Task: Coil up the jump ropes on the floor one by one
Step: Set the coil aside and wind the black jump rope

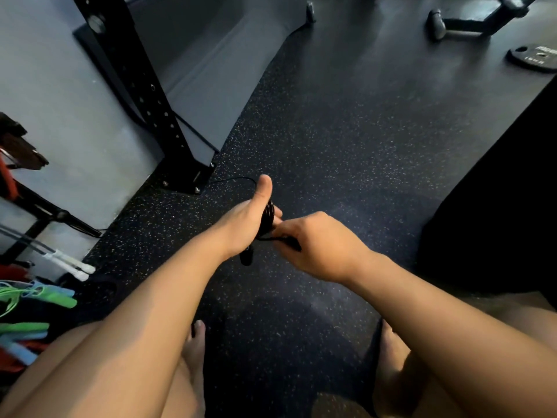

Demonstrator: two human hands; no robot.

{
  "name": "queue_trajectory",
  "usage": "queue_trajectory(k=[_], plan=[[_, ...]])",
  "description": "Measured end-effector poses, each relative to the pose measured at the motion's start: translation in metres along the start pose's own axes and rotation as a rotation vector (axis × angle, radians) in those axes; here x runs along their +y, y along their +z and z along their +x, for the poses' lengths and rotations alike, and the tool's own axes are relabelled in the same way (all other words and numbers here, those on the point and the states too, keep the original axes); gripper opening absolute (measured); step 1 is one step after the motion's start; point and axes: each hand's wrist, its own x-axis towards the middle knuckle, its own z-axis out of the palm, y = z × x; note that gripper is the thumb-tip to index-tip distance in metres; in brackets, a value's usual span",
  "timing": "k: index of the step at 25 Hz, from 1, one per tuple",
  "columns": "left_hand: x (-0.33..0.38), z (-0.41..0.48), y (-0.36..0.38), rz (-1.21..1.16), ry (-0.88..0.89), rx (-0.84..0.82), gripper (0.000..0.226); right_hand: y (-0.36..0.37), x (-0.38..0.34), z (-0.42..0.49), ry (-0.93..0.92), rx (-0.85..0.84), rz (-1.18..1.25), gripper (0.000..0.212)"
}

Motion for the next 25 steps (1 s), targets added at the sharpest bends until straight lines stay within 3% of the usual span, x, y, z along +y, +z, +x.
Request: queue_trajectory(k=[4,8,11,14,18,22,25], plan=[[-0.002,-0.003,0.000,0.178,-0.148,-0.130,0.137,-0.010,0.007,0.003,-0.032,0.072,0.139,0.016],[0.007,-0.012,0.004,0.074,-0.114,-0.407,0.123,-0.014,0.021,0.001,0.004,0.025,0.351,0.039],[0.008,-0.014,0.006,-0.027,-0.123,-0.509,0.121,-0.012,0.019,-0.002,0.112,-0.113,0.576,0.039],[0.006,-0.015,0.005,-0.077,-0.133,-0.534,0.123,-0.006,0.020,-0.003,0.145,-0.132,0.701,0.035],[0.006,-0.023,0.013,-0.083,-0.110,-0.361,0.116,-0.009,0.017,-0.001,0.183,-0.143,0.587,0.033],[0.001,-0.024,0.022,0.031,-0.057,-0.040,0.108,-0.005,0.009,0.001,0.196,-0.065,0.477,0.033],[0.003,-0.017,0.018,0.053,-0.040,0.239,0.105,0.011,-0.001,0.001,0.239,0.019,0.566,0.030]])
